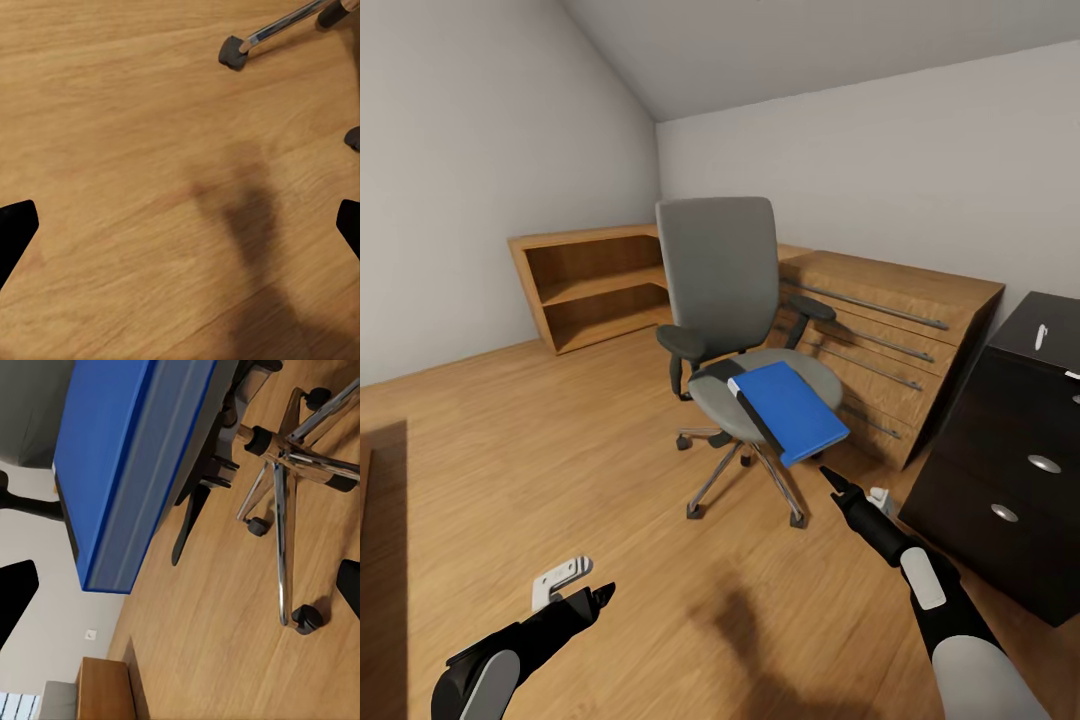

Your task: In the bedroom, organize the workspace by keeping the computer under the desk, ensuring the monitor is on the desk, placing the keyboard on the desk next to the monitor, placing the mouse on the desk next to the keyboard, moving the folder from the swivel chair onto the desk next to the mouse, stacking the notebook on top of the folder with the pen on top of the notebook, and positioning the swivel chair next to the desk.

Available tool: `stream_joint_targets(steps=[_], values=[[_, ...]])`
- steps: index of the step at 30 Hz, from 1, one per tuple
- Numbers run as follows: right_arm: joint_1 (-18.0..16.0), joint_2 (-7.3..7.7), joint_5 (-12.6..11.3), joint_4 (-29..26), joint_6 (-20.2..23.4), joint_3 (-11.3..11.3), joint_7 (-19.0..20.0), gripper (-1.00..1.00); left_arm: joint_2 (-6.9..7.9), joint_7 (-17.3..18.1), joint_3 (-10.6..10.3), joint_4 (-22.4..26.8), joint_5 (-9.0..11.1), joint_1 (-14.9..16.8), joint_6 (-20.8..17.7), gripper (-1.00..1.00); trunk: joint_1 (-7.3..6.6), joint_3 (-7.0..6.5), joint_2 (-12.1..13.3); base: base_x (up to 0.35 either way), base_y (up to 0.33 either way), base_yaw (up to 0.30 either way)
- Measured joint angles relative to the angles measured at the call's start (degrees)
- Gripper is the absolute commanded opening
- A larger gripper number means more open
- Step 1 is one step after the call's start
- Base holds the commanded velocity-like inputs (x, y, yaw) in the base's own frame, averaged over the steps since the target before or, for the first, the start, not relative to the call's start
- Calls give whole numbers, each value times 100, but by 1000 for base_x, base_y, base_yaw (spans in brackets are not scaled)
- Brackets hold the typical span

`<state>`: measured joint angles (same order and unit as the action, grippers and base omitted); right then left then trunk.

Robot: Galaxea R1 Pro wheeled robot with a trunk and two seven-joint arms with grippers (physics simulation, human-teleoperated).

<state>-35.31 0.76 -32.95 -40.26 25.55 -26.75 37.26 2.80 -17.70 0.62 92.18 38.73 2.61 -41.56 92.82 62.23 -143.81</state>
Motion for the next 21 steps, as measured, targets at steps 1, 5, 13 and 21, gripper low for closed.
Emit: stream_joint_targets(steps=[1, 5, 13, 21], values=[[-2, 1, -2, 0, 1, 0, 0, 100, 0, 0, 0, -1, -1, 0, 0, 100, -3, -21, 1, 0, 0, 0], [-2, 3, -2, 0, 0, 0, 0, 100, 0, 0, 0, 0, -3, 0, 0, 100, -13, -110, 6, 0, 0, 0], [-2, 5, 0, 0, 0, 0, 0, 100, 0, 0, 0, 1, -2, 0, 0, 100, -13, -111, 7, 0, 0, 0], [-1, 5, 0, 1, 0, 0, 0, 100, 0, 0, 0, -4, -2, 0, 7, 100, -15, -111, 7, 78, 21, 0]])
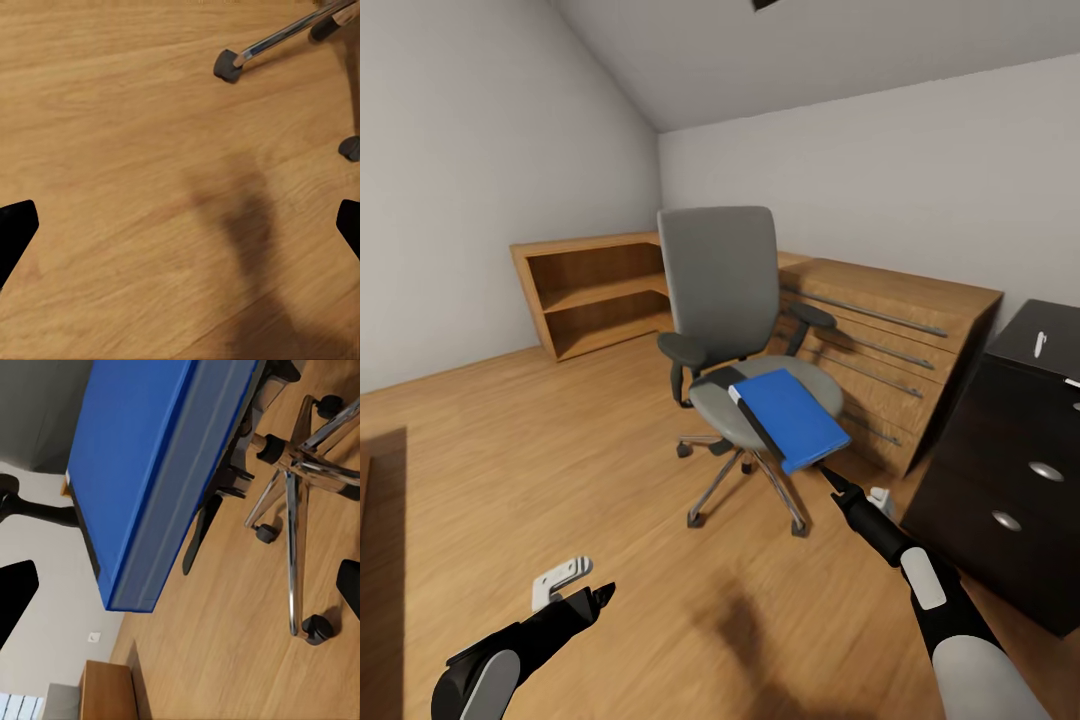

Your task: In the bedroom, organize the workspace by keeping the computer under the desk, ensuring the monitor is on the desk, placing the keyboard on the desk next to the monitor, placing the mouse on the desk next to the keyboard, moving the folder from the swivel chair onto the desk next to the mouse, stacking the notebook on top of the folder with the pen on top of the notebook, and positioning the swivel chair next to the desk.

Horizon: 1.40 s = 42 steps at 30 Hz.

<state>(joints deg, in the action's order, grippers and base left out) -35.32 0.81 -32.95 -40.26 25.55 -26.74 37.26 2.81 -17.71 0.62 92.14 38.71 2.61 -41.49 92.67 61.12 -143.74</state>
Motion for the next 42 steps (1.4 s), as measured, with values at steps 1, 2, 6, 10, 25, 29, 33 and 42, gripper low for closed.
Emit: stream_joint_targets(steps=[1, 2, 6, 10, 25, 29, 33, 42], values=[[0, 0, 0, 0, 0, 0, 0, 100, 0, 0, 0, 0, 2, 0, 0, 100, 0, 0, 0, 189, 37, 0], [-1, 0, 0, 0, 0, 0, 0, 100, 0, 0, 0, 0, 1, 0, 1, 100, 0, 0, 0, 151, 29, 0], [-1, 0, 0, 0, 0, 1, 0, 100, 0, 0, 0, -1, -1, 0, 1, 100, 1, 0, 0, 71, 14, 0], [-3, 0, 1, 0, 0, 0, 0, 100, -1, 0, 0, -1, -2, 0, 1, 100, 2, 0, 0, 20, 4, 0], [-1, 0, 3, 0, 0, 3, 0, 100, -1, 0, 0, -1, 2, 0, 1, 100, 2, 0, 0, 83, 36, 0], [1, 0, 3, 0, 0, 1, 0, 100, -1, 0, 0, -1, 5, 0, 1, 100, 2, 0, 0, 19, 8, 0], [0, 0, 2, -1, 0, 0, 0, 100, -1, 0, 0, -1, 3, 0, 2, 100, 2, 0, 0, 7, 3, 0], [1, 0, 1, 0, 0, 0, 0, 100, 0, 0, 0, 0, -2, 0, 1, 100, 1, 0, 0, 95, 58, 0]])
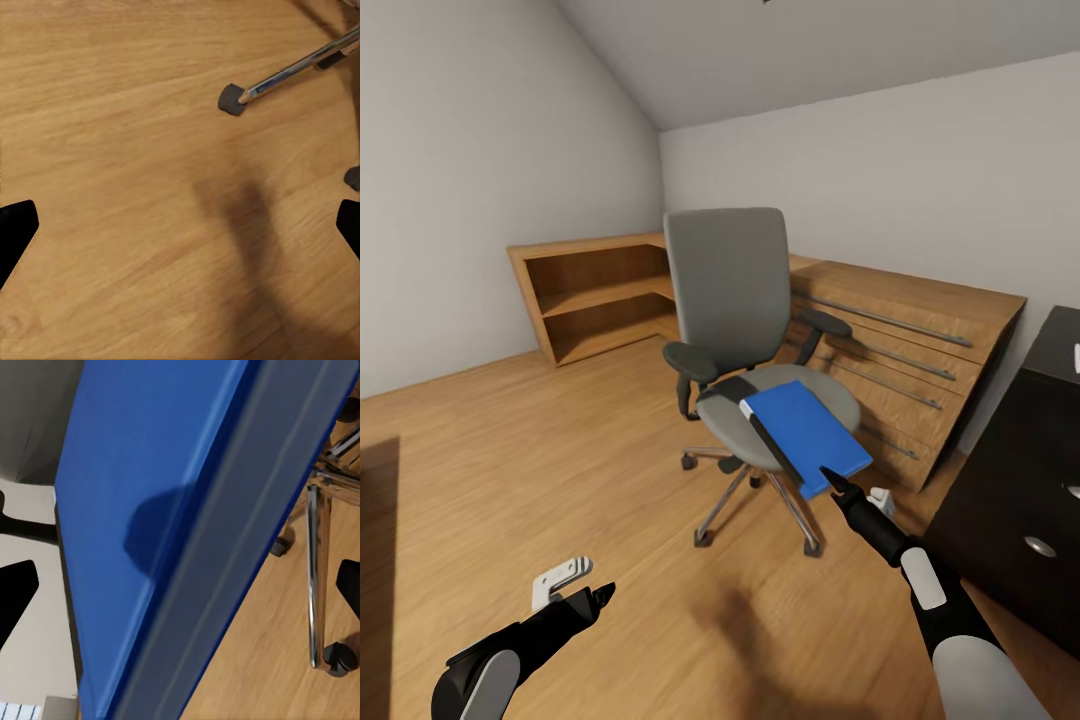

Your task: In the bedroom, organize the workspace by keeping the computer under the desk, ensuring the monitor is on the desk, placing the keyboard on the desk next to the monitor, placing the mouse on the desk next to the keyboard, moving the folder from the swivel chair onto the desk next to the mouse, stacking the notebook on top of the folder with the pen on top of the notebook, and positioning the swivel chair next to the desk.

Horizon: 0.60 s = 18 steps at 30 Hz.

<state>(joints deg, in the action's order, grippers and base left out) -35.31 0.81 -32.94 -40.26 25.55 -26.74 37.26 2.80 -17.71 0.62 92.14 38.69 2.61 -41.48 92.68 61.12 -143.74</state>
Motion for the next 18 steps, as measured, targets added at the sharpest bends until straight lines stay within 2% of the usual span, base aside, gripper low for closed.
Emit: stream_joint_targets(steps=[18], values=[[-3, 0, -1, 0, 0, 2, 0, 100, 0, 0, 0, 0, 3, 0, 0, 100, 0, 0, 0, 29, 15, 0]])
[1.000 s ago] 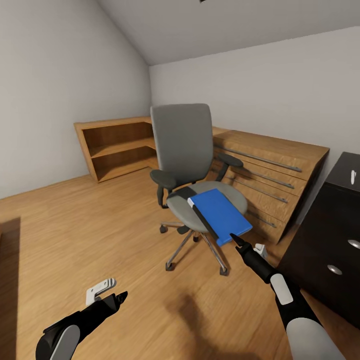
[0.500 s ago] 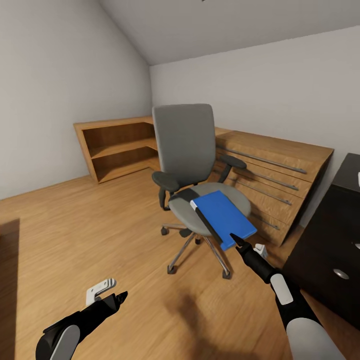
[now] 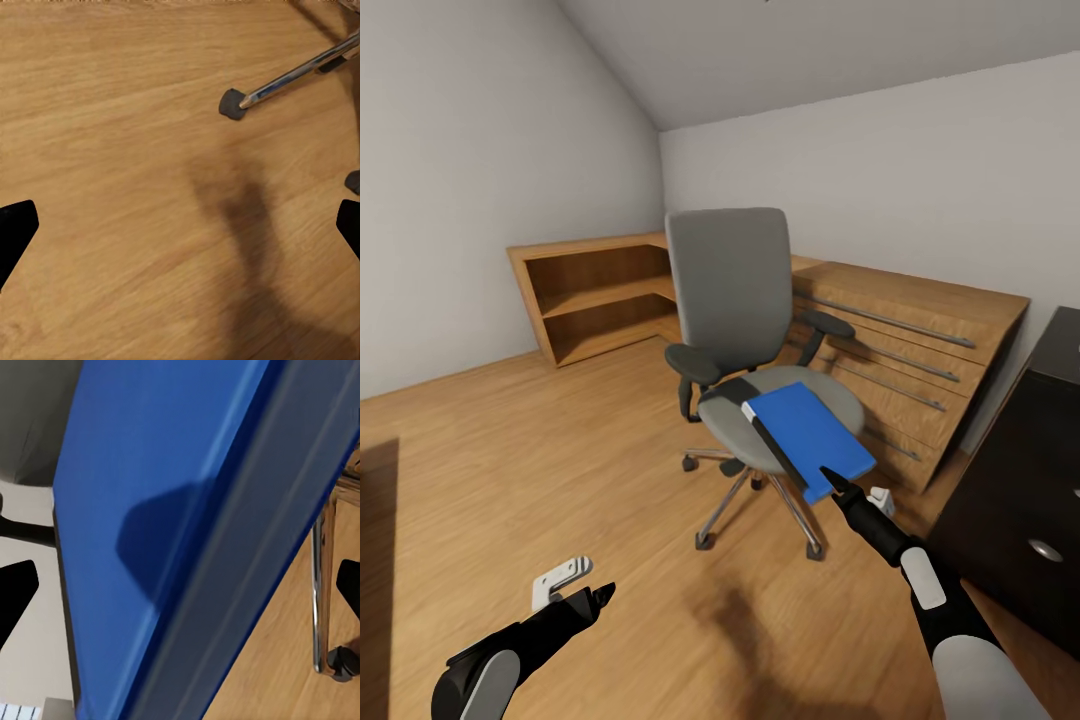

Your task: In the bedroom, organize the workspace by keeping the computer under the desk, ensuring the monitor is on the desk, placing the keyboard on the desk next to the monitor, placing the mouse on the desk next to the keyboard, moving the folder from the swivel chair onto the desk next to the mouse, stacking the notebook on top of the folder with the pen on top of the notebook, and positioning the swivel chair next to the desk.

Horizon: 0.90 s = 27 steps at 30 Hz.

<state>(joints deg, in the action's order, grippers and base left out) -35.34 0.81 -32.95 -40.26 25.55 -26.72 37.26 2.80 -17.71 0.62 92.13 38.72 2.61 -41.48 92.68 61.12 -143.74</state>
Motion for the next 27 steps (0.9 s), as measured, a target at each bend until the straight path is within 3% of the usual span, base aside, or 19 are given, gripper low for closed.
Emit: stream_joint_targets(steps=[24, 25, 27], values=[[1, 0, 7, -6, 1, -3, 0, 100, 0, -7, 0, -3, 14, 0, -8, 100, 1, 0, 0, 27, 11, 0], [2, 0, 8, -7, 1, -3, 0, -100, 0, -7, 0, -2, 14, 0, -8, 100, 1, 0, 0, 0, 0, 0], [-1, 0, 9, -9, 2, 0, -1, -100, 0, -8, 0, -3, 14, 0, -8, 100, 1, 0, 0, 0, 0, 0]])
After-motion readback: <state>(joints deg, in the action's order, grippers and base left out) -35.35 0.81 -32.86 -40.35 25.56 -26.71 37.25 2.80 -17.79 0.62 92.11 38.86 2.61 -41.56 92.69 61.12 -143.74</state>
